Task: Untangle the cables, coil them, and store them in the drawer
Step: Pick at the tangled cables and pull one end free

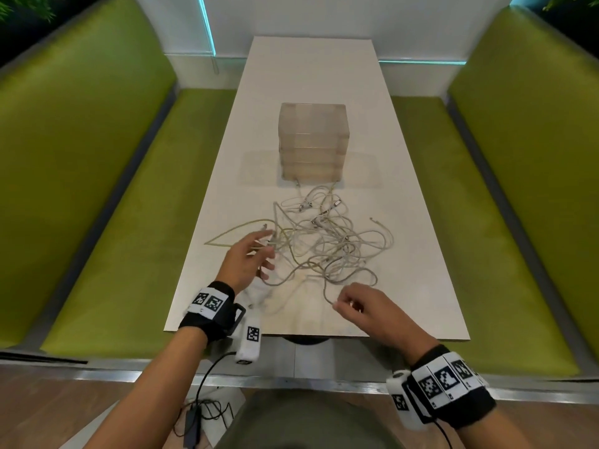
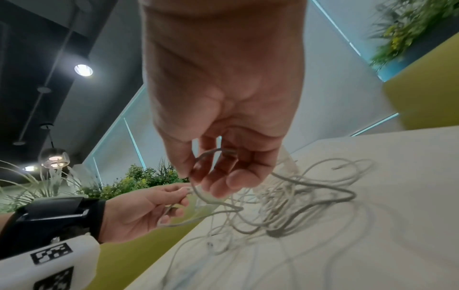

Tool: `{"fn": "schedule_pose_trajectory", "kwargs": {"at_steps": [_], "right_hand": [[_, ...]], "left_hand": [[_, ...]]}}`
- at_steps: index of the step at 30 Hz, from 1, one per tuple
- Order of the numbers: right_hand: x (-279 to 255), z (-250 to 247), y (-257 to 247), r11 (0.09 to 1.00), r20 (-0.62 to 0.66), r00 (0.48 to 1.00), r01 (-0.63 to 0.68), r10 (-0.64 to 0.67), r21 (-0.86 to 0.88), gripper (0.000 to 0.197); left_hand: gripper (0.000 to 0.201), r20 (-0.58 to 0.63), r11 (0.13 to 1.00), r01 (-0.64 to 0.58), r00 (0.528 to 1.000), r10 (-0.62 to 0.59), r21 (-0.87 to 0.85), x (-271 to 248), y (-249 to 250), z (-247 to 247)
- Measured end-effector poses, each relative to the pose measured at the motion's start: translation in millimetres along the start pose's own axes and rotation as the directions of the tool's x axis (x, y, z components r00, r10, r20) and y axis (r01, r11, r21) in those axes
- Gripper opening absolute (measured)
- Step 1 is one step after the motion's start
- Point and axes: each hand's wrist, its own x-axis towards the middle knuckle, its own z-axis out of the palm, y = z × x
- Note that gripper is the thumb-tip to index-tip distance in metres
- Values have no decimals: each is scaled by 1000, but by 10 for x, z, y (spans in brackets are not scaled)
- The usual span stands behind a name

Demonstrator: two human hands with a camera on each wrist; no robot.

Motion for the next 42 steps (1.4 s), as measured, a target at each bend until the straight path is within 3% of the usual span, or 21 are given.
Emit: {"fn": "schedule_pose_trajectory", "kwargs": {"at_steps": [3, 6, 9, 13, 16, 20, 25, 27, 31, 36, 39, 42], "right_hand": [[244, 123, -131, 991, -76, 996, -25, 35, 132, 18], [514, 245, -262, 978, -93, 993, -55, 75, 202, 34], [704, 347, -369, 973, -78, 987, -124, 142, 196, 52], [809, 475, -453, 983, -48, 987, -146, 152, 107, 57], [862, 581, -467, 990, -43, 990, -137, 137, 17, 50], [840, 693, -463, 999, 46, 999, 11, -13, 39, 20], [787, 461, -341, 989, 182, 983, 0, 27, -145, 19], [732, 356, -296, 993, 181, 984, 20, 1, -113, 19], [614, 227, -249, 999, 59, 998, 27, -30, 44, 15], [507, 327, -230, 985, -76, 996, 62, -51, 158, 12], [470, 434, -259, 955, -156, 988, 46, 0, 294, 10], [480, 516, -335, 966, -92, 995, 59, -37, 252, 13]], "left_hand": [[22, 51, 997, -17, 999, 14, 76, -43, 34, 114], [15, 78, 995, -27, 997, 19, 100, -70, 56, 187], [14, 81, 994, -31, 996, 23, 102, -83, 49, 226], [11, 6, 999, 14, 1000, -14, 35, -68, 18, 239], [17, -31, 1000, 12, 999, -12, 16, -39, -12, 220], [25, -47, 998, 10, 999, -7, 66, 2, -31, 216], [23, -154, 984, 29, 988, -2, 178, 18, -19, 104], [24, -165, 985, 46, 986, -17, 168, 12, 6, 66], [67, 27, 993, 50, 998, -54, 111, -87, 77, 20], [42, 184, 997, 76, 980, -79, 22, -329, 173, -8], [63, 240, 988, 134, 964, -113, -74, -422, 185, -9], [51, 265, 996, 35, 964, -11, -85, -485, 160, 72]]}}
